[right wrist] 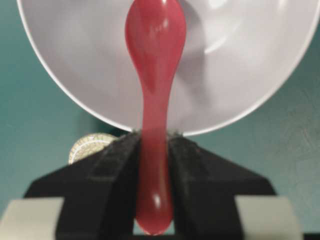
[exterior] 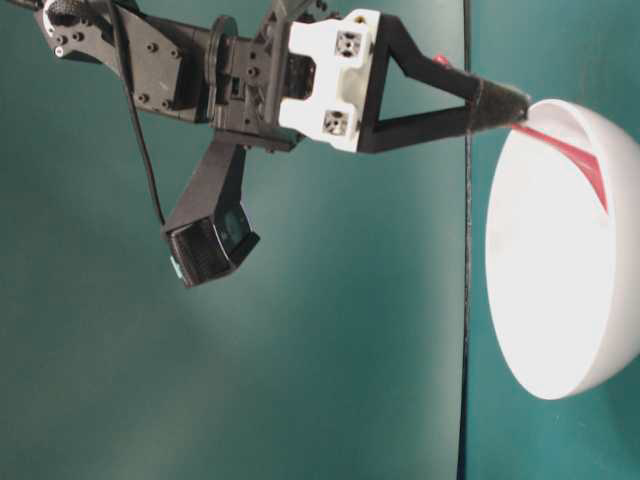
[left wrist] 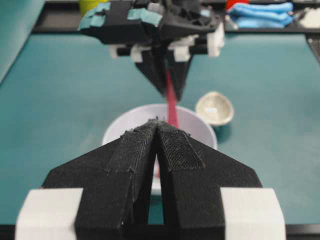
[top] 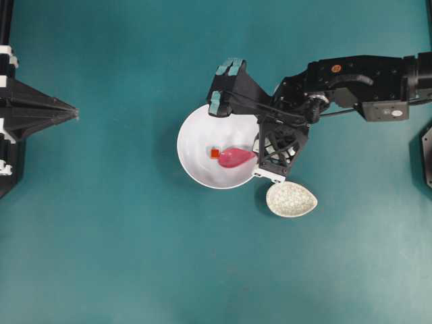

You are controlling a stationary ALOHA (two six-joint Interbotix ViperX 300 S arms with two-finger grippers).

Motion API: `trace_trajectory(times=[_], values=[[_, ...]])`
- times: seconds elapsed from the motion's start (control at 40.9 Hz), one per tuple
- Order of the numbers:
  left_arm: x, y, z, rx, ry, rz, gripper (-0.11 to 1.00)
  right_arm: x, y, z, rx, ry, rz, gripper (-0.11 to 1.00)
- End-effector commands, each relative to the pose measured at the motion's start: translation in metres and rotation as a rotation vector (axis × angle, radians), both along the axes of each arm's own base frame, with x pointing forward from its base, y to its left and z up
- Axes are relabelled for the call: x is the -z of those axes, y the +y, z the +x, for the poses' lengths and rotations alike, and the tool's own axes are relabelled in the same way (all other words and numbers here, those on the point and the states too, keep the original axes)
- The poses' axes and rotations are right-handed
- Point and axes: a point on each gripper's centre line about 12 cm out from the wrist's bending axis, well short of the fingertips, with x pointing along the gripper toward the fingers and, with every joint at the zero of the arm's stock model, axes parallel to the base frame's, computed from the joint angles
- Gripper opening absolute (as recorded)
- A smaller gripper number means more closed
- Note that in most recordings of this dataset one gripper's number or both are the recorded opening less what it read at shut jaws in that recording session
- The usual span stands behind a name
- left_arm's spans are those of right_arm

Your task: Grip the spoon and scoop the red block from the bowl with right arm.

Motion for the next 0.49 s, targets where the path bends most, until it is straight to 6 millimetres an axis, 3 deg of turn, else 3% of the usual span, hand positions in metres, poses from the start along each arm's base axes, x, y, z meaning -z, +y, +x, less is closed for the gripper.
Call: trace_trajectory(times=[0.0, 0.464], values=[[-0.009, 0.001, 0.002, -0.003, -0.018, 0.005, 0.0, -0.015, -0.003, 0.008, -0.002, -0.054, -0.022, 0.22], [-0.009, 0.001, 0.002, -0.003, -0.018, 0.005, 0.0, -0.016, -0.011, 0.025, 0.017, -0.183, -0.094, 0.22]])
